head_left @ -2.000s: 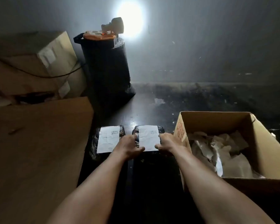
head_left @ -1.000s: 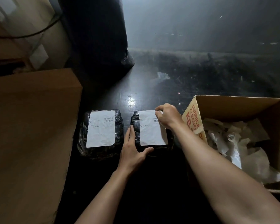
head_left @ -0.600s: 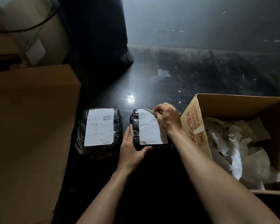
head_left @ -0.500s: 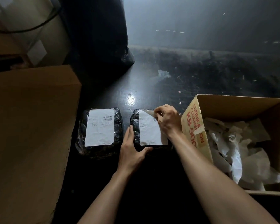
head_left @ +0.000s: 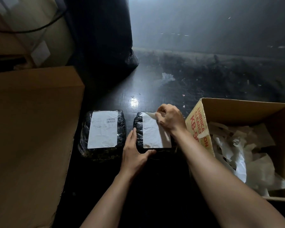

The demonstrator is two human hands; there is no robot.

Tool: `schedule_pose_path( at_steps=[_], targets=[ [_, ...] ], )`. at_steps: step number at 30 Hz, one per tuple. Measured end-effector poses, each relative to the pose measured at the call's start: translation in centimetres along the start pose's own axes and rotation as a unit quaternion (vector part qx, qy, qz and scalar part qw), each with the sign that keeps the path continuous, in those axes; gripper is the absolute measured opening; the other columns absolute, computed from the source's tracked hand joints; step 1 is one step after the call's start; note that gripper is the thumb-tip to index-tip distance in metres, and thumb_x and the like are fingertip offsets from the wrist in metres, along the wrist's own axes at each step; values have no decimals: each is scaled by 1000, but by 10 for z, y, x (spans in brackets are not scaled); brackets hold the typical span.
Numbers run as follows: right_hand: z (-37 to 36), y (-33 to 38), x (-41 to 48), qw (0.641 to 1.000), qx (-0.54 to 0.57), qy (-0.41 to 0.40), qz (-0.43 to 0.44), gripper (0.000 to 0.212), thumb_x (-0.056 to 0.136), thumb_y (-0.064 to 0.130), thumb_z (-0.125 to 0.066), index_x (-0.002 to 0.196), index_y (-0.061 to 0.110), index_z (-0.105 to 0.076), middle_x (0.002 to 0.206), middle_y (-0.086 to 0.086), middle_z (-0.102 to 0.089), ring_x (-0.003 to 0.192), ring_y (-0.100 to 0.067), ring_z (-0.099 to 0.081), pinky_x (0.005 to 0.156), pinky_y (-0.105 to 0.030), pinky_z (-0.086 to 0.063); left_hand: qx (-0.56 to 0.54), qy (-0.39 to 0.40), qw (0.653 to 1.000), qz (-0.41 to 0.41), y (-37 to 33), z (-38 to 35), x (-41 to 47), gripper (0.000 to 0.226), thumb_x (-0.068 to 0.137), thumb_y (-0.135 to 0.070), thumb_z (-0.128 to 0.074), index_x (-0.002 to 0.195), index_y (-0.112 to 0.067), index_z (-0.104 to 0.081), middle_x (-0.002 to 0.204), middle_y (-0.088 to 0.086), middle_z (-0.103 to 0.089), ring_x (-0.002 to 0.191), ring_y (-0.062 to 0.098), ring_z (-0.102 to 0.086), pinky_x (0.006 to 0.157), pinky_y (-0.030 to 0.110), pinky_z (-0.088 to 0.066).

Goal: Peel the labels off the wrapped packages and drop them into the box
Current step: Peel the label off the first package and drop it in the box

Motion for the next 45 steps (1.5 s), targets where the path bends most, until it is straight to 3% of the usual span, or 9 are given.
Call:
schedule_pose_path(
  at_steps=[5,11,14,17,23,33,37,41,45],
  targets=[
    [0,-3,20,995,8,94,-24,44,82,49,-74,120,27,-68,108,-3,-73,102,-22,-65,90,-41,-54,-1,11,1000,0,0,-2,-2,114,67,-44,-86,157,-22,-18,160,-5,-23,146,9,-26,116,21,-23],
    [-8,-2,32,993,-14,114,-29,26,78,55,-76,86,31,-77,97,2,-62,100,-23,-59,85,-40,-53,-2,16,1000,-7,-2,-6,0,124,61,-50,-87,157,-21,-12,162,-4,-17,148,8,-19,115,18,-18],
    [-11,-1,34,991,21,129,-26,26,78,50,-78,90,27,-78,83,13,-59,88,-14,-59,74,-28,-47,-11,16,1000,-8,0,-7,0,129,59,-52,-87,157,-28,-9,163,-6,-17,146,2,-20,111,6,-14],
    [-15,6,35,992,17,122,-5,19,81,38,-78,91,22,-80,89,4,-70,86,-16,-65,72,-26,-48,-15,16,1000,-8,2,-8,2,126,59,-50,-88,157,-28,-13,163,-6,-16,143,-4,-18,102,-6,-6],
    [-18,13,16,998,16,39,46,11,85,32,-76,87,21,-77,88,2,-70,83,-20,-67,79,-41,-56,-22,8,1000,-8,5,-8,2,125,58,-47,-90,157,-23,-19,162,-4,-21,146,2,-21,103,-6,-8],
    [-12,16,-1,997,31,-2,77,8,83,13,-74,86,19,-77,88,4,-69,80,-19,-66,79,-45,-55,-13,13,1000,-18,6,-10,4,127,58,-45,-91,158,-20,-16,163,1,-21,147,5,-22,105,-4,-9],
    [-9,16,-1,996,53,7,69,7,85,13,-74,87,18,-79,87,7,-68,77,-13,-65,74,-30,-55,-11,13,1000,-14,7,-11,5,128,57,-45,-91,158,-20,-16,162,2,-22,147,5,-22,107,-3,-8],
    [-7,14,0,996,75,28,51,5,84,13,-76,87,16,-79,85,10,-65,75,-8,-63,64,-3,-41,-11,13,1000,-10,7,-10,5,128,57,-45,-91,157,-19,-18,162,2,-24,146,6,-24,105,-5,-7],
    [-5,16,-3,994,96,33,38,6,84,15,-77,90,15,-80,89,5,-70,76,-7,-64,61,1,-39,-17,12,1000,-6,7,-9,5,128,56,-46,-92,157,-19,-18,161,2,-25,146,6,-25,108,0,-11]
  ],
)
Point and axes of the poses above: each hand's wrist, its own x-axis towards the middle knuckle, its own z-axis out of the back of the hand, y = z × x, the point moved 6 cm from there along x, towards the middle knuckle
